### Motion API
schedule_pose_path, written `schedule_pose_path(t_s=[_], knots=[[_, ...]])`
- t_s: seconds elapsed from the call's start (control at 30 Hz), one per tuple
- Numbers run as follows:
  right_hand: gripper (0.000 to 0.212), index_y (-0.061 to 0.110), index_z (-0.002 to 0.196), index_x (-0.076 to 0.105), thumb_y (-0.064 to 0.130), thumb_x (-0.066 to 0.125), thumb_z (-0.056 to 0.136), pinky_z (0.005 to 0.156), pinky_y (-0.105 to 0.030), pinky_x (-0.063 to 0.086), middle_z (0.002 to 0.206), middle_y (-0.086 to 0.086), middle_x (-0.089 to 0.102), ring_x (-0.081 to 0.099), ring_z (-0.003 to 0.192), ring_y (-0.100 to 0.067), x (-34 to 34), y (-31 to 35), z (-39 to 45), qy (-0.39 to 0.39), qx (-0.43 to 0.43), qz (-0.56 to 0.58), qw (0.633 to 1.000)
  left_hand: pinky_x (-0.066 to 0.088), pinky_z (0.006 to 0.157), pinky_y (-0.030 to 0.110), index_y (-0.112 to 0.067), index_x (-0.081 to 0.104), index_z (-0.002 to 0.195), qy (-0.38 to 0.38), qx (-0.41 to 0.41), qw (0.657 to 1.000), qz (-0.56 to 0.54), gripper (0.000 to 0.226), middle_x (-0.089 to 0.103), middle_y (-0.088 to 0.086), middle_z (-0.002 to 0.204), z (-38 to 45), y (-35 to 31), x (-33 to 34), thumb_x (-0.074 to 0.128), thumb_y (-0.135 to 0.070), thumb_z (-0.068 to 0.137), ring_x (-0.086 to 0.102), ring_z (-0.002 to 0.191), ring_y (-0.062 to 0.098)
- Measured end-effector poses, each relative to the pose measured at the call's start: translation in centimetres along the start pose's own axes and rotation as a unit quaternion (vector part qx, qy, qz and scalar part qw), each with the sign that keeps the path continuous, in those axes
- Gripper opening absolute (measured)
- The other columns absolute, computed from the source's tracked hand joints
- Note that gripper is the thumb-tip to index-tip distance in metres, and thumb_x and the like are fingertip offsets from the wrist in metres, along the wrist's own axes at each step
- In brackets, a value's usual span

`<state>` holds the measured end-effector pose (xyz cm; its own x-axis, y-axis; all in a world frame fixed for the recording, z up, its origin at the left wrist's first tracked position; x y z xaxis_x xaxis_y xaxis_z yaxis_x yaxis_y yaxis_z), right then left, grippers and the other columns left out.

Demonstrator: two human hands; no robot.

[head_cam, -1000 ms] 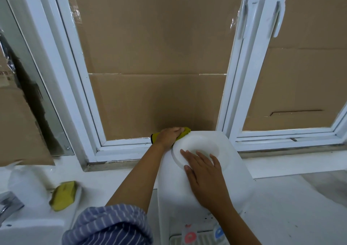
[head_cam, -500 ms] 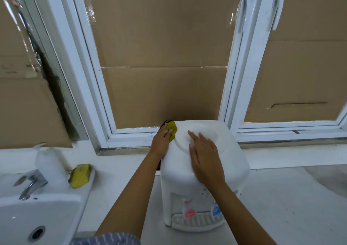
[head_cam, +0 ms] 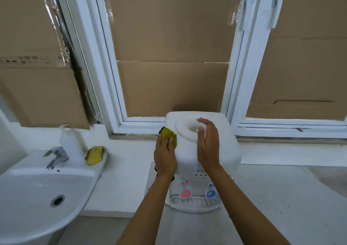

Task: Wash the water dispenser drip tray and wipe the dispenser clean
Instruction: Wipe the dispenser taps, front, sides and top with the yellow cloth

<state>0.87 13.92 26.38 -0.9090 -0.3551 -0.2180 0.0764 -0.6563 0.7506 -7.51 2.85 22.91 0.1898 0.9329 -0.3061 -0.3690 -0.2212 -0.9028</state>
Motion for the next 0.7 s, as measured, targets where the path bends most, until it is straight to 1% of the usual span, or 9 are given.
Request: schedule_pose_path(t_s=[0.07, 0.13, 0.2, 0.23, 0.27, 0.37, 0.43, 0.6, 0.7], knots=[[0.028, 0.023, 0.126, 0.052, 0.028, 0.040, 0.101, 0.112, -0.020, 0.031, 0.129, 0.012, 0.056, 0.050, 0.123, -0.006, -0.6, -0.6, -0.7, 0.002, -0.001, -0.007, 1.000, 0.036, 0.109, 0.031, -0.017, 0.051, 0.138, -0.041, -0.009, 0.998, -0.038, 0.041, 0.049, 0.000, 0.143, -0.9, 0.3, 0.3, 0.037, -0.033, 0.103, 0.046, 0.129, 0.016], [0.032, 0.021, 0.128, 0.052, 0.031, 0.041, 0.101, 0.112, -0.022, 0.032, 0.131, 0.009, 0.056, 0.050, 0.124, -0.008, -1.3, -1.4, -1.5, 0.016, 0.010, -0.010, 1.000, 0.042, 0.104, 0.031, -0.014, 0.057, 0.129, -0.083, -0.019, 0.993, -0.086, 0.035, 0.059, -0.004, 0.122, -1.8, 0.1, 0.4, 0.038, -0.030, 0.103, 0.053, 0.116, 0.014], [0.035, 0.019, 0.130, 0.051, 0.034, 0.040, 0.099, 0.112, -0.024, 0.034, 0.132, 0.005, 0.057, 0.050, 0.124, -0.009, -2.0, -2.0, -2.0, 0.039, 0.020, -0.014, 0.999, 0.042, 0.091, 0.016, -0.013, 0.059, 0.124, -0.108, -0.043, 0.986, -0.119, 0.032, 0.056, -0.016, 0.104, -2.7, -0.4, 0.1, 0.038, -0.028, 0.104, 0.052, 0.105, 0.008], [0.036, 0.019, 0.130, 0.051, 0.034, 0.041, 0.099, 0.112, -0.024, 0.035, 0.133, 0.005, 0.057, 0.049, 0.124, -0.009, -2.3, -2.2, -2.2, 0.056, 0.016, -0.017, 0.998, 0.039, 0.086, 0.010, -0.013, 0.059, 0.125, -0.115, -0.061, 0.983, -0.126, 0.033, 0.054, -0.019, 0.102, -2.9, -0.5, -0.1, 0.039, -0.028, 0.104, 0.051, 0.105, 0.006], [0.036, 0.019, 0.130, 0.051, 0.033, 0.041, 0.098, 0.111, -0.024, 0.035, 0.132, 0.005, 0.057, 0.049, 0.124, -0.009, -2.6, -2.3, -2.4, 0.074, 0.009, -0.022, 0.997, 0.035, 0.085, 0.008, -0.013, 0.058, 0.127, -0.119, -0.078, 0.981, -0.130, 0.034, 0.055, -0.018, 0.106, -3.0, -0.5, -0.3, 0.039, -0.029, 0.104, 0.050, 0.106, 0.006], [0.034, 0.019, 0.128, 0.053, 0.032, 0.043, 0.098, 0.112, -0.027, 0.036, 0.130, 0.005, 0.057, 0.050, 0.123, -0.009, -2.9, -2.5, -2.7, 0.108, -0.010, -0.033, 0.994, 0.034, 0.093, 0.018, -0.015, 0.057, 0.133, -0.125, -0.125, 0.974, -0.144, 0.038, 0.061, -0.002, 0.126, -2.9, -0.2, -0.6, 0.043, -0.031, 0.102, 0.052, 0.118, 0.015], [0.033, 0.020, 0.126, 0.053, 0.033, 0.043, 0.098, 0.113, -0.027, 0.035, 0.130, 0.004, 0.057, 0.050, 0.123, -0.010, -2.7, -2.6, -2.7, 0.113, -0.013, -0.040, 0.993, 0.035, 0.094, 0.019, -0.012, 0.058, 0.132, -0.135, -0.145, 0.968, -0.154, 0.036, 0.060, 0.004, 0.131, -3.4, 0.1, -1.0, 0.047, -0.027, 0.101, 0.052, 0.123, 0.021], [0.027, 0.021, 0.123, 0.054, 0.025, 0.045, 0.098, 0.113, -0.025, 0.033, 0.129, 0.006, 0.057, 0.049, 0.123, -0.008, -3.1, -1.9, -3.1, 0.099, -0.030, -0.026, 0.994, 0.040, 0.098, 0.023, -0.009, 0.065, 0.122, -0.124, -0.161, 0.968, -0.146, 0.028, 0.063, 0.009, 0.126, -5.9, 2.7, -2.5, 0.057, -0.011, 0.095, 0.056, 0.119, 0.024], [0.024, 0.019, 0.117, 0.057, 0.014, 0.048, 0.096, 0.109, -0.022, 0.034, 0.121, 0.006, 0.059, 0.050, 0.119, -0.009, -4.2, -0.9, -4.5, 0.059, -0.070, -0.014, 0.996, 0.046, 0.085, 0.024, -0.012, 0.067, 0.109, -0.068, -0.155, 0.969, -0.180, 0.019, 0.067, 0.010, 0.113, -8.5, 4.1, -2.4, 0.054, -0.017, 0.097, 0.060, 0.104, 0.023]])
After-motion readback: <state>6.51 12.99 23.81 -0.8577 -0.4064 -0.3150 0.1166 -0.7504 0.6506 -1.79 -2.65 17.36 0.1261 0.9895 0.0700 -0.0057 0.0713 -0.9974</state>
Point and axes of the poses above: each hand's wrist, its own z-axis towards the middle knuckle, its own x-axis out of the palm, y = z × x, the point moved 2 cm from there along z, towards the middle knuckle
